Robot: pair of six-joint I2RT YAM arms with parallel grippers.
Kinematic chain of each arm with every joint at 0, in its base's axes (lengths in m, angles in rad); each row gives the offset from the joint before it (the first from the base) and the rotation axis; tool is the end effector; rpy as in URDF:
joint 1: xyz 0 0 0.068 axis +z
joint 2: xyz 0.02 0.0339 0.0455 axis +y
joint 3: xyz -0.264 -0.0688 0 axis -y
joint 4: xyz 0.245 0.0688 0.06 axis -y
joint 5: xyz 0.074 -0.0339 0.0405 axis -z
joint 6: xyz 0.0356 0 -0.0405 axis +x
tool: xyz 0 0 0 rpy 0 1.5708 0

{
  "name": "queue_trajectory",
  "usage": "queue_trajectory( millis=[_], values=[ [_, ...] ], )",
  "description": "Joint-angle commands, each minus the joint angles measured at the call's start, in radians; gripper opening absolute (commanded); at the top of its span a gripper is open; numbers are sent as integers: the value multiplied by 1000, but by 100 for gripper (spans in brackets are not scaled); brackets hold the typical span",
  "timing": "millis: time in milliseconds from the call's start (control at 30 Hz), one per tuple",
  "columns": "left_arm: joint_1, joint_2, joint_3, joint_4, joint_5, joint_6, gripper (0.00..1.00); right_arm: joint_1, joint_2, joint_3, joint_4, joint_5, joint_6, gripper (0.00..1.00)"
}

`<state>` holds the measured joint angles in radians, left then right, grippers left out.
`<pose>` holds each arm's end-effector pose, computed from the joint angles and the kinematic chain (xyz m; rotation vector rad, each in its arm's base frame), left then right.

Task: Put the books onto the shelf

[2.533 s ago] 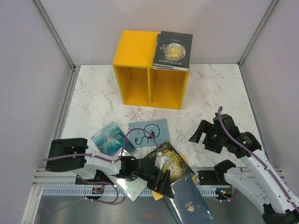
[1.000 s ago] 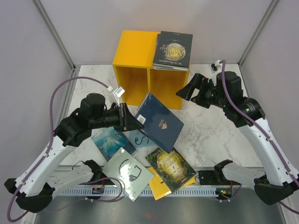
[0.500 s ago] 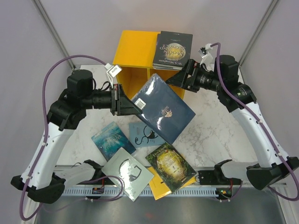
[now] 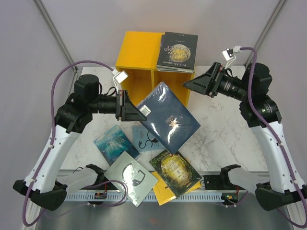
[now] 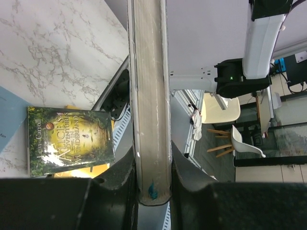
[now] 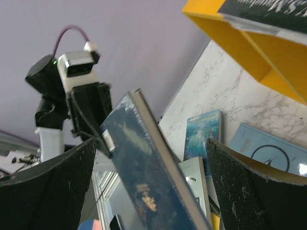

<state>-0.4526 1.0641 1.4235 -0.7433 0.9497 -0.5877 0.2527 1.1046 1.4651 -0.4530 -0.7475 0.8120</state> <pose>0.1564 -0.1082 0.4512 0.5610 2.0571 -1.5741 0.1964 0.0757 0.4826 -0.1174 1.8417 1.3912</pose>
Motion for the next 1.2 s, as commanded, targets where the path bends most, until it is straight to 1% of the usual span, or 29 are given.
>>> queue_trajectory(
  millis=[0, 100, 167, 200, 233, 300, 433, 467, 567, 600, 667, 700, 767, 800, 833, 900, 933, 1000, 1033, 1067, 1100, 1133, 1167],
  values=[
    [8, -33, 11, 208, 110, -66, 2, 0, -23, -44, 112, -120, 59, 98],
    [8, -38, 3, 249, 123, -92, 2, 11, -52, -147, 186, -177, 102, 98],
    [8, -42, -1, 274, 135, -106, 2, 20, -69, -195, 204, -194, 105, 98],
    [8, -44, -3, 281, 138, -118, 2, 37, -72, -213, 204, -205, 92, 98],
    [8, -47, -5, 291, 149, -127, 2, 46, -75, -238, 173, -207, 41, 98],
    [8, -55, -17, 321, 156, -150, 2, 62, -78, -256, 125, -207, 3, 98],
    [8, -64, -41, 361, 164, -178, 2, 79, -89, -270, 119, -231, -11, 98],
    [8, -65, -49, 372, 162, -193, 2, 86, -94, -273, 120, -234, -7, 95],
    [9, -62, -78, 442, 159, -228, 2, 102, -120, -290, 125, -257, 10, 67],
    [9, -56, -80, 461, 158, -233, 2, 102, -126, -307, 146, -269, 21, 54],
    [11, -23, -75, 470, 156, -239, 2, 106, -140, -319, 172, -314, 48, 43],
    [14, -9, -71, 470, 152, -239, 2, 108, -143, -327, 195, -326, 76, 29],
    [17, 34, -45, 487, 144, -253, 2, 121, -150, -331, 207, -363, 95, 15],
    [22, 54, -34, 489, 121, -259, 2, 131, -155, -339, 238, -371, 127, 5],
    [22, 69, -6, 505, 115, -267, 3, 135, -161, -341, 246, -374, 134, 0],
    [23, 118, 27, 510, 90, -288, 8, 148, -169, -341, 272, -363, 153, 0],
    [23, 132, 55, 512, 62, -296, 12, 151, -175, -341, 290, -354, 185, 0],
    [25, 158, 77, 515, 16, -316, 28, 149, -183, -345, 351, -293, 222, 0],
    [28, 160, 86, 515, 0, -322, 61, 152, -181, -348, 378, -267, 277, 0],
    [37, 158, 87, 504, -18, -330, 76, 151, -178, -350, 404, -238, 304, 0],
    [46, 148, 91, 474, -72, -328, 86, 151, -175, -348, 428, -204, 328, 0],
    [58, 137, 81, 458, -92, -330, 99, 149, -166, -347, 439, -126, 364, 0],
    [93, 125, 74, 425, -109, -330, 100, 151, -166, -347, 445, -87, 393, 0]
  ],
)
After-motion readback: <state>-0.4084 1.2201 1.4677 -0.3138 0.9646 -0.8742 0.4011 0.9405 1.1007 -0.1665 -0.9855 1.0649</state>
